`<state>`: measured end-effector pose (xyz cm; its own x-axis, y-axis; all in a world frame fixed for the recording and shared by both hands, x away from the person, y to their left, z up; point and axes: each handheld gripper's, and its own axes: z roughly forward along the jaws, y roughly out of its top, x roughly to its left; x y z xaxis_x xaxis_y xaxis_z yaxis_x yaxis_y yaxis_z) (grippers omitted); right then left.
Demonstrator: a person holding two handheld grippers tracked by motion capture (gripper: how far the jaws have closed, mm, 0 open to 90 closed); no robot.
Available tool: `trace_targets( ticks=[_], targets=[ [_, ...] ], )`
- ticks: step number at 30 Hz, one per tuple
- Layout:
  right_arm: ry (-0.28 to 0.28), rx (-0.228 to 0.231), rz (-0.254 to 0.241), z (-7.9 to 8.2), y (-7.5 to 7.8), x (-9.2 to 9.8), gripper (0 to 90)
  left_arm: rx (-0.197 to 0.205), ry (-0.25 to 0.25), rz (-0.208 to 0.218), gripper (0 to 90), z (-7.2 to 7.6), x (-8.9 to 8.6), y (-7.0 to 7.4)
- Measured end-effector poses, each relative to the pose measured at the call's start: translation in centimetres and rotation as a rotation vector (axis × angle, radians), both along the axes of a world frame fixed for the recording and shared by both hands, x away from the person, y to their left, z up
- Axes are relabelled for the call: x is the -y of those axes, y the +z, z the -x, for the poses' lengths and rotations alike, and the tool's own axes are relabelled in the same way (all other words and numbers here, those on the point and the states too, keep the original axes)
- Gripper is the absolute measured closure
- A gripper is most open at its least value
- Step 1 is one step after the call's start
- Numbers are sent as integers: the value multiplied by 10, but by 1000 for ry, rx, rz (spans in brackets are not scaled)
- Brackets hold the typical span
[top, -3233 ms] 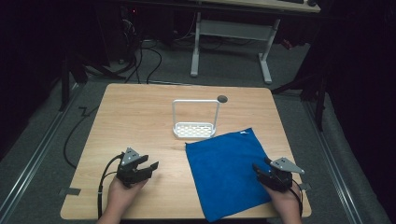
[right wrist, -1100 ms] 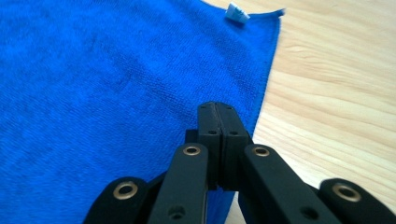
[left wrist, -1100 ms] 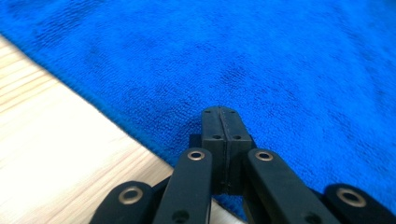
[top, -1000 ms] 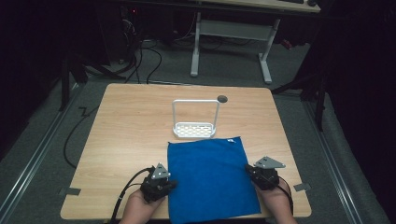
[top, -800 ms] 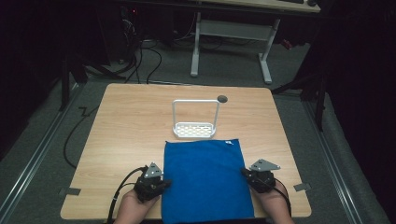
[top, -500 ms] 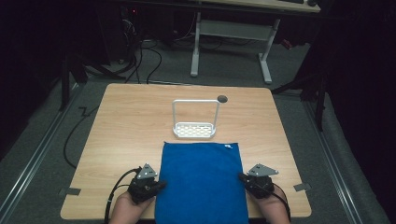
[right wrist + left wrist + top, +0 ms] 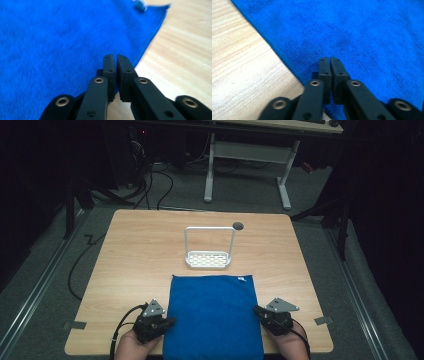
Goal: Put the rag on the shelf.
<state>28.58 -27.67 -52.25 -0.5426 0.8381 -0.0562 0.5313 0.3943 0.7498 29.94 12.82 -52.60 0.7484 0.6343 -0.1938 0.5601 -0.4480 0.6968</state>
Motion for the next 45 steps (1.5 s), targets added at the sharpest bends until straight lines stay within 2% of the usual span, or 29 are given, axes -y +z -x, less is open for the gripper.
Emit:
trace_targets(
  ticks=[7,8,9,10,13,14,17,20,23,25,28,29,31,34,36,39,42,44,45],
  targets=[
    [-34,29,-8,-2,1,8,748,84,76,66,770,-7,-3,7],
    [-40,34,-9,-2,2,9,738,83,93,84,763,-10,-2,8],
    [-44,44,-3,-2,2,9,721,60,105,134,751,-14,-1,10],
    [-47,54,4,-3,2,9,714,61,115,163,739,-17,2,12],
    [-47,73,2,-4,3,10,710,132,129,130,728,-26,13,22],
    [-49,73,-2,-3,4,11,710,144,130,123,728,-30,16,25],
    [-50,85,-12,-3,6,12,714,166,144,126,722,-45,25,34],
    [-64,91,-21,-1,8,13,720,170,156,138,720,-60,33,40],
    [-68,102,-23,-2,9,14,725,218,151,98,720,-70,42,42],
    [-71,109,-24,-2,9,14,725,246,154,68,705,-76,43,38],
    [-78,107,-31,-3,10,15,716,250,179,27,685,-82,37,26],
    [-81,103,-38,-4,10,15,703,235,179,30,696,-84,33,22],
    [-81,99,-54,-6,10,15,653,220,194,9,692,-87,27,18],
    [-75,103,-58,-11,13,12,636,193,232,43,690,-91,16,17],
    [-71,106,-51,-17,14,8,614,196,245,44,679,-94,14,17],
    [-64,109,-34,-28,16,1,592,156,262,47,649,-102,12,10],
    [-76,108,-20,-40,17,-4,615,131,262,23,643,-111,12,7],
    [-82,99,-32,-48,18,-6,655,128,263,32,640,-115,13,7],
    [-90,105,-22,-53,19,-8,664,122,265,34,634,-117,14,6]
  ],
)
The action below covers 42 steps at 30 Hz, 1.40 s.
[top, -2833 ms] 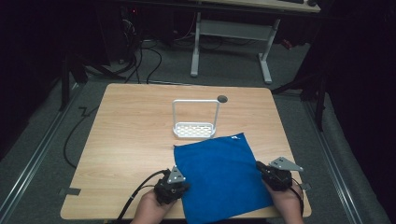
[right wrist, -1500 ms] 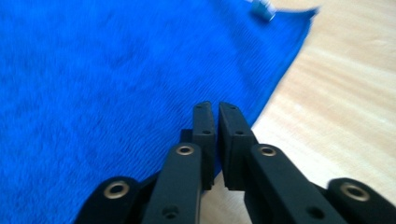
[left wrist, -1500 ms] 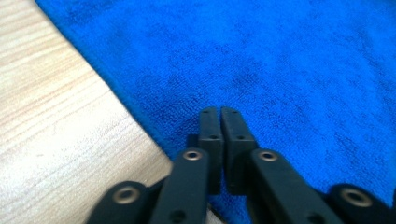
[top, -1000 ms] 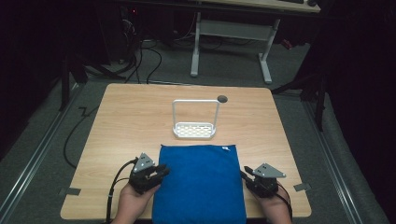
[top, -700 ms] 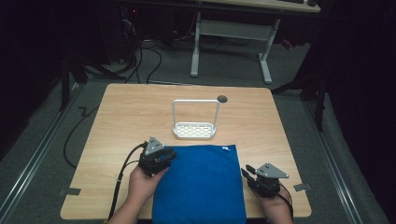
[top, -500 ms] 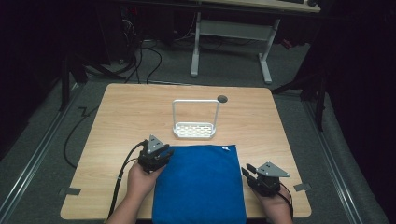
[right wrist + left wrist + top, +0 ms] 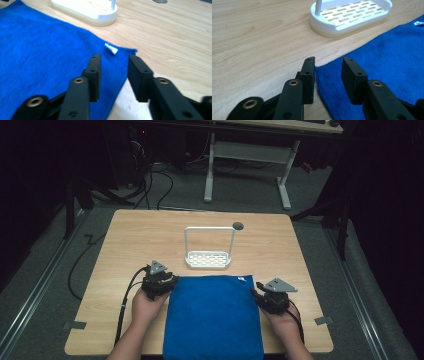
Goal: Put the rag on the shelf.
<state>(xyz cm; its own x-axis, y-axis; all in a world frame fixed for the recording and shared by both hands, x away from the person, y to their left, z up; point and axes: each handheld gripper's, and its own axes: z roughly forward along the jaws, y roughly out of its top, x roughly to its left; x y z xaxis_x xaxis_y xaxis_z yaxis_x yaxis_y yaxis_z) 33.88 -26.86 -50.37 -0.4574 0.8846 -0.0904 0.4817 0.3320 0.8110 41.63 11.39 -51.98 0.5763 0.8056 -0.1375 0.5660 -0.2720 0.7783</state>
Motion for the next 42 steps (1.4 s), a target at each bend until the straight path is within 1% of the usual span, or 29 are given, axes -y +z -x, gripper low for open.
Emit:
trace_targets(
  ticks=[1,2,3,4,5,7,8,9,11,13,14,17,19,21,23,25,27,31,36,39,42],
  targets=[
    [-8,9,9,-5,1,-1,671,1,3,-2,625,-2,1,-1],
    [-15,11,2,-10,2,-1,673,3,7,7,622,-4,1,-2],
    [-20,14,-5,-16,4,-1,675,-12,13,22,623,-7,0,-3],
    [-29,11,-9,-22,5,-1,675,-35,16,28,623,-10,1,-4],
    [-43,7,-16,-28,5,-1,675,-45,13,11,619,-11,2,-6],
    [-59,-2,-27,-41,3,2,668,-45,1,-14,615,-11,6,-7],
    [-71,-14,-37,-47,0,4,665,-47,-3,-18,609,-10,7,-8],
    [-76,-14,-36,-51,-2,5,665,-48,-6,-23,602,-10,8,-8],
    [-82,-46,-62,-58,-7,6,653,-56,-8,-30,599,-10,8,-9],
    [-78,-74,-50,-63,-13,4,642,-58,-4,-33,593,-9,7,-10],
    [-72,-81,-37,-64,-16,3,637,-62,-2,-34,589,-9,7,-10],
    [-71,-104,-22,-65,-21,1,625,-61,4,-29,582,-8,7,-11],
    [-67,-117,-31,-65,-23,1,623,-57,2,-33,581,-7,7,-11],
    [-67,-121,-23,-64,-24,1,622,-54,6,-34,586,-6,7,-11],
    [-69,-123,-12,-63,-25,-1,618,-46,7,-52,599,-5,8,-11],
    [-67,-130,-15,-64,-26,-1,618,-34,12,-69,613,-4,9,-11],
    [-68,-134,-25,-64,-26,-1,618,-26,15,-85,637,-3,10,-11],
    [-68,-136,-17,-65,-27,-1,619,-16,20,-97,676,-3,10,-11],
    [-67,-141,-20,-65,-27,-2,639,-14,19,-93,724,-3,10,-12],
    [-64,-142,-22,-65,-27,-2,659,-16,8,-85,765,-2,9,-12],
    [-61,-140,-18,-64,-27,-3,722,-12,-13,-85,839,-2,10,-12]
  ],
)
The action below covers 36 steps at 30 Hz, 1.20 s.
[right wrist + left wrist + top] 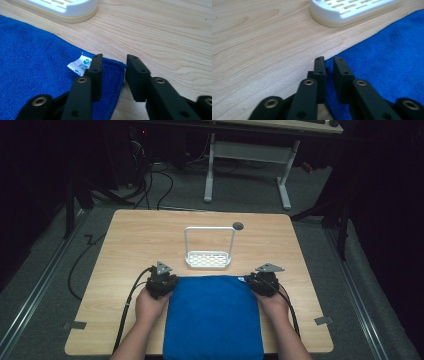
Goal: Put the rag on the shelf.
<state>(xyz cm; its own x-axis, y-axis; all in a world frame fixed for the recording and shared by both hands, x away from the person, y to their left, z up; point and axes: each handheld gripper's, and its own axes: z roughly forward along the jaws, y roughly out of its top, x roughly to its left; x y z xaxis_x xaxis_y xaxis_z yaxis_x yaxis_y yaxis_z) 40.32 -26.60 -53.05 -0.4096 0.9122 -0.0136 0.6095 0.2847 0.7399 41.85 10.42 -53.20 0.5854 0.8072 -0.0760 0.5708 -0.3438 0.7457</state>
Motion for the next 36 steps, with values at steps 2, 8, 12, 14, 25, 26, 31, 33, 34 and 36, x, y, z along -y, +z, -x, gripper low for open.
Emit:
trace_targets(
  ticks=[2,8,12,14,25,26,31,33,34,36],
  targets=[
    [8,2,1,0,0,-1,776,-15,-6,17,869,0,0,0],
    [18,21,-7,3,1,-2,888,-15,-3,27,888,1,-2,0],
    [16,71,-21,9,5,-1,889,21,0,69,887,5,-6,2],
    [17,99,-28,14,10,-1,889,32,-2,82,886,7,-7,4],
    [34,205,-88,43,30,-2,890,92,-25,160,883,24,-10,22],
    [36,211,-94,45,31,-2,891,90,-27,164,884,25,-10,23],
    [47,251,-105,56,39,-5,891,135,-31,176,889,32,-10,32],
    [50,264,-118,60,43,-7,891,162,-32,188,890,37,-10,36],
    [53,272,-119,62,45,-7,892,175,-34,197,890,39,-11,38],
    [59,288,-124,65,48,-8,892,200,-34,210,890,42,-12,43]
  ],
)
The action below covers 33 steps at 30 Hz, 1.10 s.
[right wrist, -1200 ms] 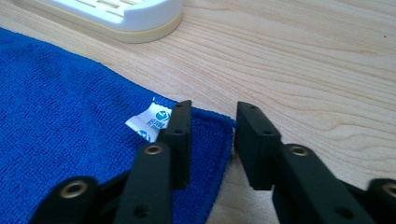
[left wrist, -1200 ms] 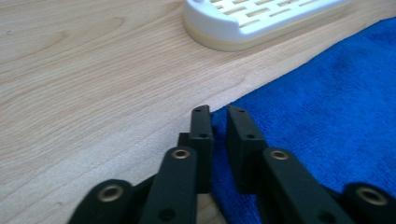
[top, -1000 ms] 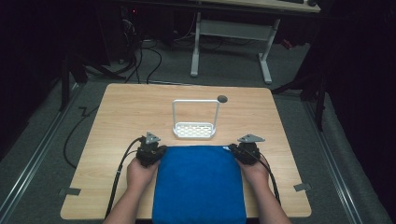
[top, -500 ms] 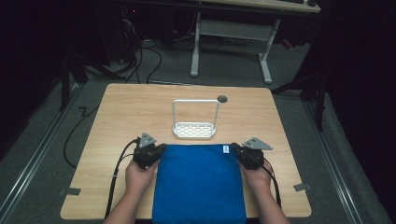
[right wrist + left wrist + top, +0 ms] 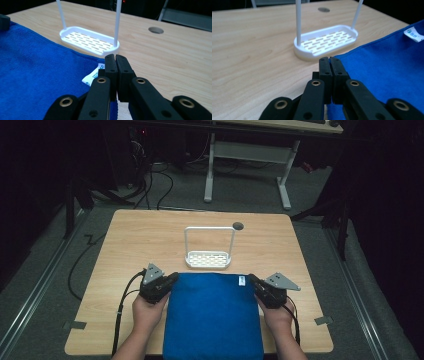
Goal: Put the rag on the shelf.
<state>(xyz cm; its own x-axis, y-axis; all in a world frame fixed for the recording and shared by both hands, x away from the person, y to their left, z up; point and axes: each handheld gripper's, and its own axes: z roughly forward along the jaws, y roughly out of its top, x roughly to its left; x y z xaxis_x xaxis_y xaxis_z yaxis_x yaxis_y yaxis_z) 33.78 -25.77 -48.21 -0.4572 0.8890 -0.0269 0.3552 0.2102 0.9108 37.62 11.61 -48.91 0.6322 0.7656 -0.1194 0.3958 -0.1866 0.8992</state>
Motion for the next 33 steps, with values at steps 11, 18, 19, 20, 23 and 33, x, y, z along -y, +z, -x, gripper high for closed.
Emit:
trace_targets(
  ticks=[11,18,19,20,23,33],
  targets=[
    [-6,87,-54,11,22,4,892,123,10,54,891,17,-2,27],
    [-12,149,-68,18,37,5,892,169,25,92,891,23,-5,40],
    [-13,159,-68,20,40,5,892,176,24,98,891,24,-6,42],
    [-12,173,-72,21,43,4,893,183,25,100,891,25,-6,44],
    [-9,214,-81,26,54,2,893,209,26,123,891,29,-7,53],
    [2,322,-109,30,89,2,892,295,47,120,893,28,-8,86]
  ],
)
